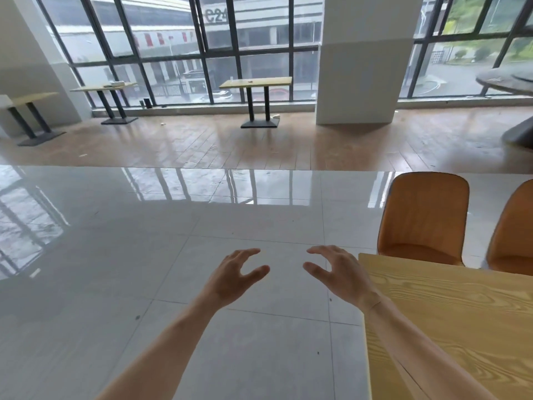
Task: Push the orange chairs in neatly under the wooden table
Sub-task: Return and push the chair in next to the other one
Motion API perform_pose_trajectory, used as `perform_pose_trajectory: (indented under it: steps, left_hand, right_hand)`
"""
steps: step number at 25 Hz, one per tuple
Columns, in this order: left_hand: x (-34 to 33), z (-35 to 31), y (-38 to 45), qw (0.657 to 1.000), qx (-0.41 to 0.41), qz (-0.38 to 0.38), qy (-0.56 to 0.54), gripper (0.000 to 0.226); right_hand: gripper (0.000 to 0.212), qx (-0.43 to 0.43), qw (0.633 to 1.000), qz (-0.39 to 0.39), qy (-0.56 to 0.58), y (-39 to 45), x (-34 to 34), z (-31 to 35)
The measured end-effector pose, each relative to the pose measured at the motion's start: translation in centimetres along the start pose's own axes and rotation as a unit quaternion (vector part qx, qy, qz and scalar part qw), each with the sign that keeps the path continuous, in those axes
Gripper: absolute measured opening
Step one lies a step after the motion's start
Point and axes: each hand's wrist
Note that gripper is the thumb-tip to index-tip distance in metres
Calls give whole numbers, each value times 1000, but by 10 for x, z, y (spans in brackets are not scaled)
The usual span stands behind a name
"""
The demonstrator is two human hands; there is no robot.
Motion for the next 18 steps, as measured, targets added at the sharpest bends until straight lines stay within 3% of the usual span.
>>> perform_pose_trajectory:
  steps: [7,11,18]
  left_hand:
    - [13,52,148,999,-5,15,-43,57]
    - [32,83,254,996,-15,61,-57,55]
    - [30,88,424,990,-53,124,-50,51]
  right_hand:
    - [47,-36,999,19,-22,135,-19,-26]
    - [46,-73,996,23,-36,233,-16,-35]
    - [44,-164,986,22,-23,348,-10,-80]
Point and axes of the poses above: each hand's wrist, its own y-axis towards the middle knuckle, its own x-axis out of the back of the hand, z = x × y, and after that the axes turned 5 degrees about -y, right-handed
